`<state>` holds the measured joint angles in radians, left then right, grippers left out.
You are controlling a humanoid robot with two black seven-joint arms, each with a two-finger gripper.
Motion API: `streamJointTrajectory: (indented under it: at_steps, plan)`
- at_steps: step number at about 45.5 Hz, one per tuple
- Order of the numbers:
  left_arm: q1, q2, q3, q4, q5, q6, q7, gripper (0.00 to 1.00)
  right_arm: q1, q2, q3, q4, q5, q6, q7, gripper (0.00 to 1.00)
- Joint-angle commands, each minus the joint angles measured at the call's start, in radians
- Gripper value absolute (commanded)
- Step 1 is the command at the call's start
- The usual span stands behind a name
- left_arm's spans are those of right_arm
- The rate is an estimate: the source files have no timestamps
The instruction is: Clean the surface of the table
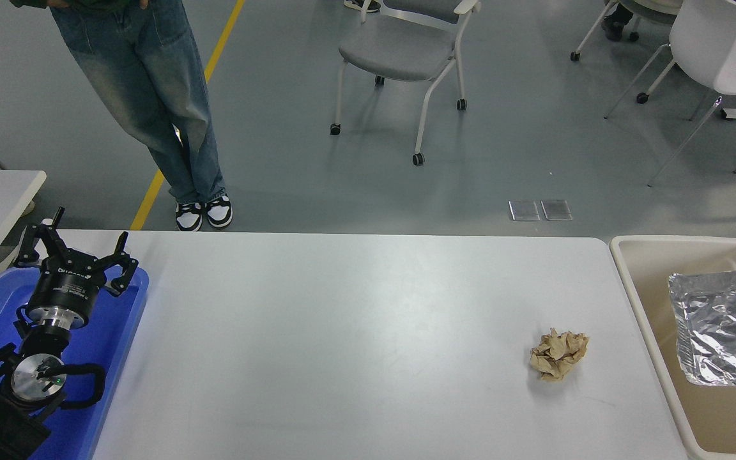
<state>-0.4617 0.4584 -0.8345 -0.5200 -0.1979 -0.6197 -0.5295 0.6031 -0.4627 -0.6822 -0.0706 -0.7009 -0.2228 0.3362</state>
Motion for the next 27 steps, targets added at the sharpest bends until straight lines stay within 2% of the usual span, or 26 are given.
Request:
streamJointTrajectory:
  at_steps: [1, 27]
  plan:
    - [0.0, 0.0, 0.0, 0.0, 0.0, 0.0, 0.0, 1.0, 0.006, -0.001, 0.007, -0.001, 0.011, -0.007, -0.006, 1.0]
    - [0.0, 0.0, 0.0, 0.0, 0.0, 0.0, -0.001, 1.0, 0.026, -0.033, 0.013, -0.001, 0.087, -0.006, -0.005, 1.0]
